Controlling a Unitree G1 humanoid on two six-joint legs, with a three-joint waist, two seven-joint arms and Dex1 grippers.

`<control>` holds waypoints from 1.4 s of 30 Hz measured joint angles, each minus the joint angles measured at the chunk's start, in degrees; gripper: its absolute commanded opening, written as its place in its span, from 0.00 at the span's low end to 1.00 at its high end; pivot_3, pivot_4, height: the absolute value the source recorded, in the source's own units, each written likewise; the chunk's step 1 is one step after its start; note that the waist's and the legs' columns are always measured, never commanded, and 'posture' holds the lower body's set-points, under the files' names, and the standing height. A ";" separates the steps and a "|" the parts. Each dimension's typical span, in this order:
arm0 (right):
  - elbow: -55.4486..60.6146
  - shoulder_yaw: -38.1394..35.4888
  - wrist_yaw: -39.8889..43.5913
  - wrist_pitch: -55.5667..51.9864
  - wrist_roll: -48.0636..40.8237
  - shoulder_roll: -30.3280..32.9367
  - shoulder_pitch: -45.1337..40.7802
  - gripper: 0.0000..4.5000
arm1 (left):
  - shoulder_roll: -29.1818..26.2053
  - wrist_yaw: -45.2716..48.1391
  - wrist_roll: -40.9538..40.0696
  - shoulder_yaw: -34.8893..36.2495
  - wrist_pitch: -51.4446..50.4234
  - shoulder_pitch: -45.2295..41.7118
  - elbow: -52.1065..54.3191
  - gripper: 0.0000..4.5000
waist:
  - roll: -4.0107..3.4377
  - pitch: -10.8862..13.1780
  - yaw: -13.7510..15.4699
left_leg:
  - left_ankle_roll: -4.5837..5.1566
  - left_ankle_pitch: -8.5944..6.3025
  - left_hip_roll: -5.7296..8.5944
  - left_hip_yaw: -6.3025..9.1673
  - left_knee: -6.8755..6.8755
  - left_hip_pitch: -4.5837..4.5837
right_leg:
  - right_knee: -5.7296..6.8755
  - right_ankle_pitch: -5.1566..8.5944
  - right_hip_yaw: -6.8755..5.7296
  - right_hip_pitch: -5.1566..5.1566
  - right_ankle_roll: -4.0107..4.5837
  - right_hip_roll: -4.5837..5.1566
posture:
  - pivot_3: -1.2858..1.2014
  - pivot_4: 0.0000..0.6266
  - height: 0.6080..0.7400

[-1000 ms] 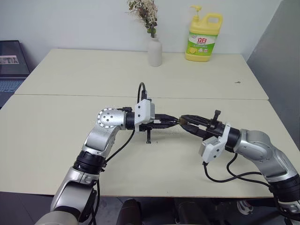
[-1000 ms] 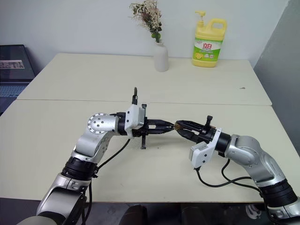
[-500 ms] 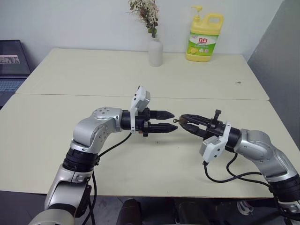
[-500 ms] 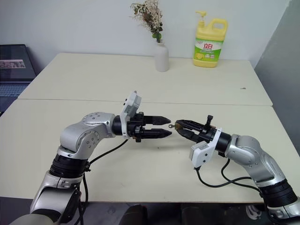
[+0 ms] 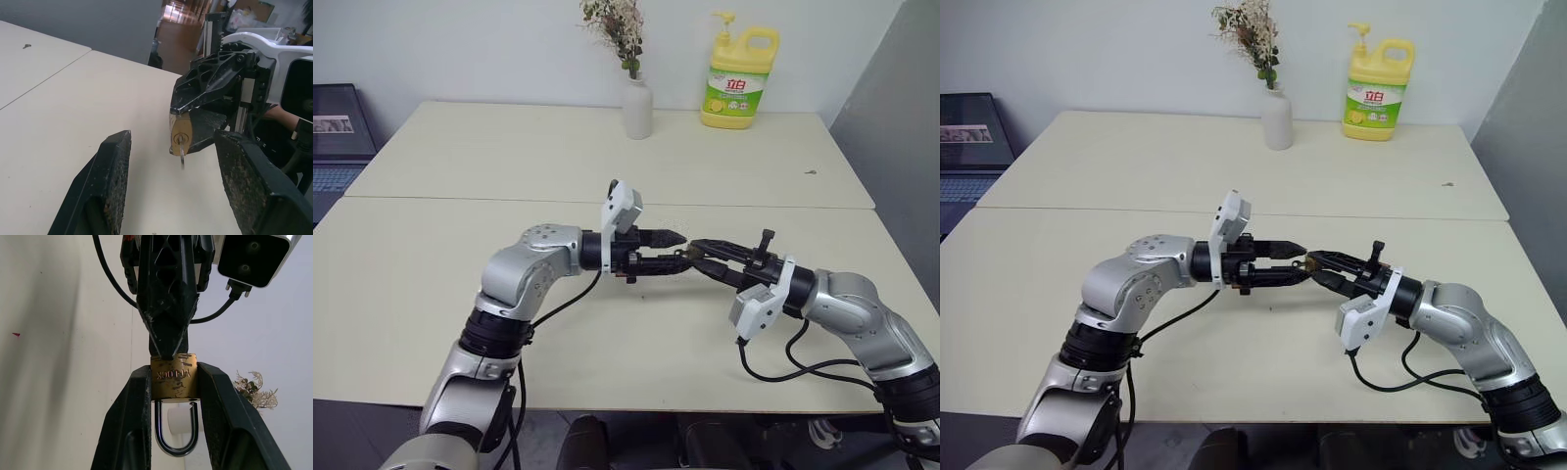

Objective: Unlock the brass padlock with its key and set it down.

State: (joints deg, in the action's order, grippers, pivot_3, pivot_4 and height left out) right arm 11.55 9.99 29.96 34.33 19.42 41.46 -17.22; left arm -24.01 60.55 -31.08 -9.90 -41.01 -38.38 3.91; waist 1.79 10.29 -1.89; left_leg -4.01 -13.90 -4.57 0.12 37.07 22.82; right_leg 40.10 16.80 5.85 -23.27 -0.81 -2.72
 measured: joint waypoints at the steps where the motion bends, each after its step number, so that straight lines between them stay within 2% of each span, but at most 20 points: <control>1: 0.00 0.00 0.00 0.00 -0.02 0.00 0.00 0.21 | 0.15 0.03 0.06 -0.01 0.12 -0.04 0.00 0.62 | 0.00 0.00 0.01 | 0.00 0.00 0.00 0.00 0.00 0.00 | 0.00 0.00 0.00 0.00 0.00 0.00 | 0.52 0.24 1.00; 10: 0.14 0.02 0.01 0.03 -0.02 0.00 0.00 0.21 | 0.87 0.27 0.77 -1.01 0.36 -0.51 -0.25 0.62 | 0.00 0.00 0.06 | 0.00 0.00 0.01 0.00 0.01 0.01 | 0.00 0.00 0.00 0.00 0.00 0.00 | 0.52 0.24 1.00; 13: 0.43 0.04 0.01 0.10 -0.02 0.00 0.00 0.21 | 1.27 0.30 0.74 -1.02 0.33 -0.69 -0.25 0.49 | 0.00 0.00 0.05 | 0.00 0.00 0.00 0.00 0.00 0.01 | 0.00 0.00 0.00 0.00 0.00 0.00 | 0.52 0.24 1.00; 20: 0.75 0.06 0.02 -0.01 0.01 0.00 -0.04 0.21 | 1.90 0.52 0.69 -1.08 0.27 -0.70 -0.25 0.04 | 0.00 0.00 0.05 | 0.00 0.00 0.01 0.00 0.00 0.01 | 0.00 0.00 0.00 0.00 0.00 0.00 | 0.52 0.24 1.00; 28: 0.83 0.07 0.03 -0.17 0.23 -0.01 -0.03 0.21 | 1.90 0.82 0.79 -1.08 0.27 -0.68 -0.25 0.04 | 0.00 0.00 0.05 | 0.00 0.00 0.01 0.00 0.00 0.01 | 0.00 0.00 0.00 0.00 0.00 0.00 | 0.52 0.24 1.00; 33: 1.21 -0.62 0.44 -2.88 0.20 0.54 0.17 0.59 | 1.88 0.99 0.79 -1.08 0.27 -0.67 -0.25 0.04 | 0.00 0.00 0.08 | 0.00 0.00 0.01 0.00 0.01 0.02 | 0.00 0.00 0.00 0.00 0.00 0.00 | 0.52 0.24 1.00; 36: 1.36 -3.81 1.65 -4.09 -0.48 4.08 3.11 0.82 | 1.64 1.46 0.79 -1.09 0.29 -0.68 -0.32 0.04 | 0.00 0.00 0.18 | 0.00 0.00 0.02 0.00 0.00 0.02 | -0.03 0.00 -0.01 0.02 0.00 0.01 | 0.52 0.24 1.00; 41: 2.36 -8.37 1.19 -2.71 -1.54 5.72 10.44 0.83 | 0.89 2.93 0.77 -1.00 0.34 -1.12 -1.74 0.04 | 0.00 0.00 0.21 | 0.00 0.00 0.02 0.00 -0.01 0.02 | -0.03 0.01 -0.01 0.02 -0.01 0.01 | 0.52 0.24 1.00; 42: 2.71 -8.72 1.13 -2.32 -1.61 5.71 11.11 0.78 | 0.75 3.17 0.77 -1.00 0.34 -1.34 -1.93 0.04 | 0.00 0.00 0.05 | 0.00 0.00 0.02 0.00 0.00 0.01 | -0.03 0.00 0.00 0.02 -0.01 0.01 | 0.52 0.24 1.00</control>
State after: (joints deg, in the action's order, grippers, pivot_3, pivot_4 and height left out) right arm 14.26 1.27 31.09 32.00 17.81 47.17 -6.11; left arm -23.26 63.72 -30.31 -10.90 -40.66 -39.72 1.98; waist 1.79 10.29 -1.83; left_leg -4.01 -13.90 -4.55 0.12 37.06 22.83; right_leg 40.08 16.81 5.85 -23.24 -0.82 -2.71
